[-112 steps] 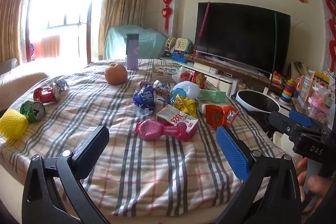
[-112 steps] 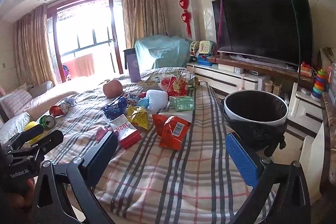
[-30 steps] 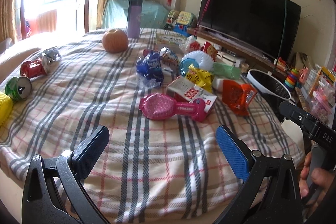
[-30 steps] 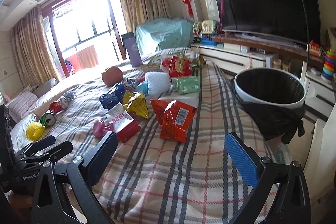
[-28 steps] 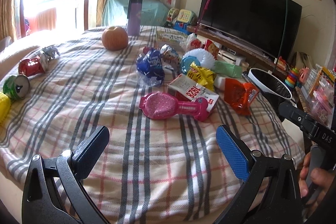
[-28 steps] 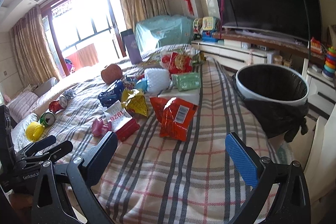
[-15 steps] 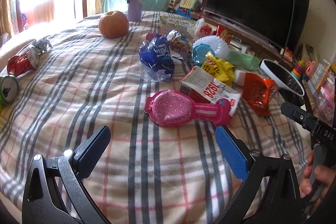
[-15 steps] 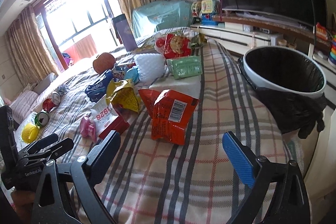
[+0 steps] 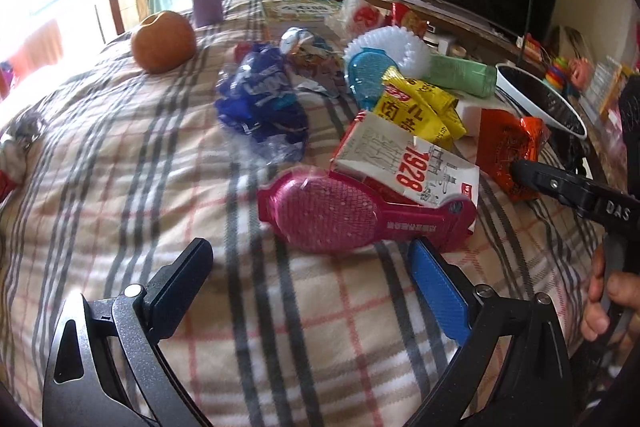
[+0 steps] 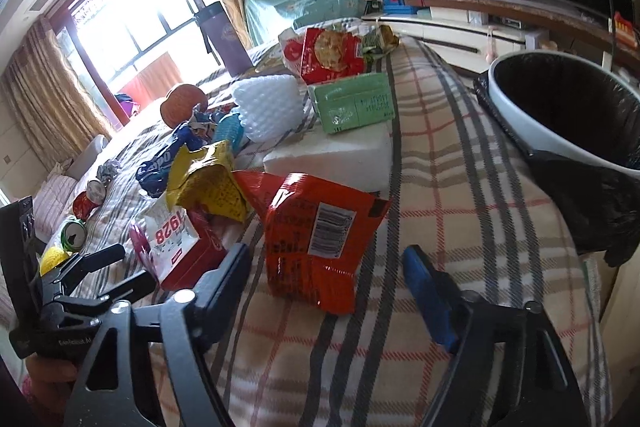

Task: Collect trash
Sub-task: 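Close the left gripper on the pink hairbrush while the right gripper grasps the red chip bag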

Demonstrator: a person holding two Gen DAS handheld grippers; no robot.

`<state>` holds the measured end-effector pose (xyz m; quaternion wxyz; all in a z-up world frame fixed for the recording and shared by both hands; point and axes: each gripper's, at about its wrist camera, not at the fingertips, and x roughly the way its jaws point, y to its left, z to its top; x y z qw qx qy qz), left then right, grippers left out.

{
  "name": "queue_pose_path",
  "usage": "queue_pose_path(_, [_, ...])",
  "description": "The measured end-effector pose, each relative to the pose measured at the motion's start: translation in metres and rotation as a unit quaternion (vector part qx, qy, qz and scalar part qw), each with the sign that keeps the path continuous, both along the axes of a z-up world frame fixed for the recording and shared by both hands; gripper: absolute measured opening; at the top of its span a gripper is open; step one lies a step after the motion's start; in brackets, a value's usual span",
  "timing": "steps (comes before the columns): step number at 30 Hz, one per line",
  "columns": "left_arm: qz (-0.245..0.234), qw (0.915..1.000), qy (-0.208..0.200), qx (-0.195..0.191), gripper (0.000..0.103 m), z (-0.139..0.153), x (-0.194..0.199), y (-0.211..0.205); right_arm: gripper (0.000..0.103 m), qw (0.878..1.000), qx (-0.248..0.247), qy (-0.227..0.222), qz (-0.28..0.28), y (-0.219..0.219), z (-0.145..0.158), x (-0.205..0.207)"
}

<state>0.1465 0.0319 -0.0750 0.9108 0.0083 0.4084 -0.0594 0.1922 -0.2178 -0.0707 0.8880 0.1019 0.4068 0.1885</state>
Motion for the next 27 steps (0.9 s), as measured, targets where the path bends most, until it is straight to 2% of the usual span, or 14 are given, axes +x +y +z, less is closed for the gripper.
queue_pose_path(1, [-0.003,1.0000,0.003,0.001,0.080,-0.002,0.001,-0.002,0.053,1.000,0.001,0.001,0.000,0.000,0.000,0.001])
queue_pose_path(3, [-0.004,1.0000,0.008,0.000,0.066,-0.004,0.004,-0.003,0.042,1.000,0.006,0.004,0.003,-0.001,0.000,0.002])
queue_pose_path(5, [-0.006,0.9999,0.003,-0.010,0.053,-0.002,0.004,-0.002,0.041,1.000,0.010,0.003,0.005,-0.003,-0.001,0.001])
queue_pose_path(7, [-0.007,0.9995,0.005,-0.030,0.027,-0.001,0.006,0.002,0.035,1.000,0.011,0.000,0.005,-0.004,0.000,-0.001])
queue_pose_path(9, [-0.006,0.9988,0.009,-0.047,0.016,-0.001,0.007,0.007,0.032,1.000,0.013,-0.002,0.008,-0.004,0.000,-0.003])
queue_pose_path(14, [0.004,0.9961,0.016,-0.086,0.014,0.000,-0.001,0.017,0.029,1.000,0.016,-0.011,0.012,-0.004,0.003,-0.011])
queue_pose_path(15, [0.009,0.9953,0.017,-0.095,0.017,0.001,-0.006,0.019,0.029,1.000,0.018,-0.011,0.012,-0.005,0.003,-0.012])
queue_pose_path(17, [0.018,0.9940,0.017,-0.107,0.033,0.003,-0.014,0.022,0.029,1.000,0.018,-0.014,0.011,-0.005,0.004,-0.014])
queue_pose_path(18, [0.023,0.9933,0.012,-0.113,0.046,0.005,-0.018,0.024,0.029,1.000,0.018,-0.016,0.011,-0.004,0.004,-0.015])
queue_pose_path(19, [0.030,0.9926,0.007,-0.118,0.055,0.007,-0.022,0.024,0.029,1.000,0.017,-0.017,0.011,-0.004,0.005,-0.016])
queue_pose_path(24, [0.044,0.9876,0.002,-0.150,0.057,0.016,-0.012,0.022,0.029,0.999,0.021,-0.024,0.008,-0.009,0.009,-0.020])
queue_pose_path(27, [0.049,0.9868,0.007,-0.154,0.060,0.016,0.001,0.015,0.029,0.999,0.022,-0.024,-0.002,-0.015,0.010,-0.021])
